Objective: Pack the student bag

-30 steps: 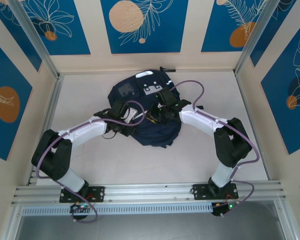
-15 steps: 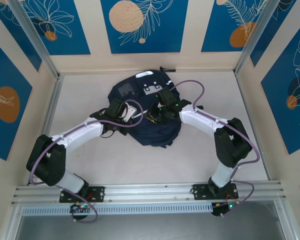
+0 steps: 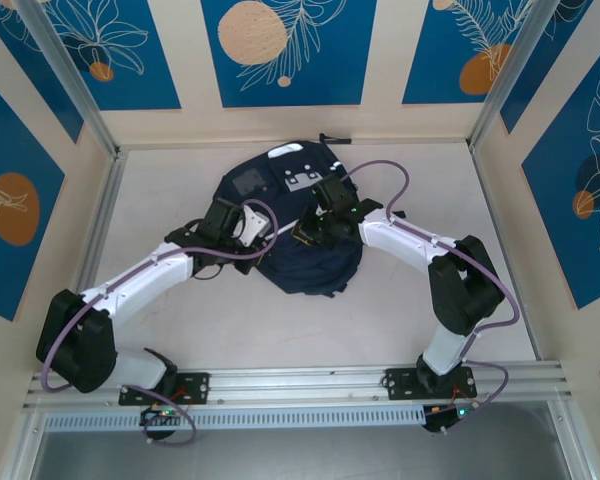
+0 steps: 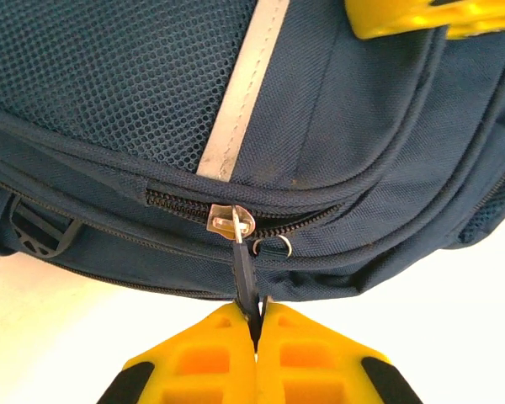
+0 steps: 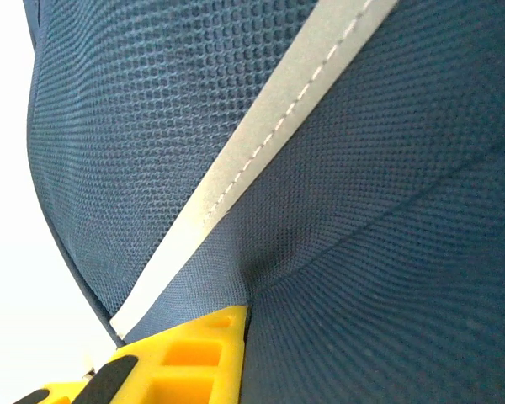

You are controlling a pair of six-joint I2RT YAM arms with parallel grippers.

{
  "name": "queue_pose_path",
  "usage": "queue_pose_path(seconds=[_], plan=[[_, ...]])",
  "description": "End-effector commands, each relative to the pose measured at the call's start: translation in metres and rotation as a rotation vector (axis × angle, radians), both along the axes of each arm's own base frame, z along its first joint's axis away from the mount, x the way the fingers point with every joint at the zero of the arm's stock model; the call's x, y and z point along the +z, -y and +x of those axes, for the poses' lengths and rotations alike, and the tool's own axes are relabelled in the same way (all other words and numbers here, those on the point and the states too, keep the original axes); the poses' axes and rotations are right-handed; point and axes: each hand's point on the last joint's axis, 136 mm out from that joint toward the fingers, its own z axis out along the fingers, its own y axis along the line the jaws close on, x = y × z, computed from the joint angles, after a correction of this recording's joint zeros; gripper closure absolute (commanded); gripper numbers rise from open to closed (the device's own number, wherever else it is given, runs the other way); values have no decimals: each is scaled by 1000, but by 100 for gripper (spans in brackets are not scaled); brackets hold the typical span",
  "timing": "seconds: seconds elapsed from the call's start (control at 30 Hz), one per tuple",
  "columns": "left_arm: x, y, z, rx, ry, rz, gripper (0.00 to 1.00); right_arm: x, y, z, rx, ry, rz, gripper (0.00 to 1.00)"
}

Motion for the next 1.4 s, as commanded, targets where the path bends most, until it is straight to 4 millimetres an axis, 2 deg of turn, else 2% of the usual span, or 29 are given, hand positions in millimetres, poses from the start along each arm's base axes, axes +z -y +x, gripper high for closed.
queue_pose_path(seconds=[0.0,0.2,0.4,0.57,0.83,0.93,1.03,1.1,1.23,1.37], plan=[[6,20,-36,-115,-90,-92,100,10,-5,8,-12,37,25,90],[8,39,-46,-176,-116,-138,100,10,-8,8,-10,32,33,91],[-6,33,-58,-163,-163,-47,100,11,-5,9,-23,33,21,91],[2,44,-65,-187,-164,-115,100,10,-7,8,-15,29,39,91],[17,88,-52,-212,-129,-271,100,13,-17,-3,5,-9,138,91],[18,97,-46,-191,-144,-308,100,14,-15,-8,-7,-26,166,90],[19,94,-39,-120,-163,-308,100,20,-5,-13,-15,-15,167,83],[20,89,-36,-82,-184,-313,91,24,4,-19,-14,0,153,77],[22,71,-34,-15,-214,-314,64,26,27,-37,-5,18,88,62],[30,47,-29,81,-209,-322,47,22,43,-56,34,30,-1,55]])
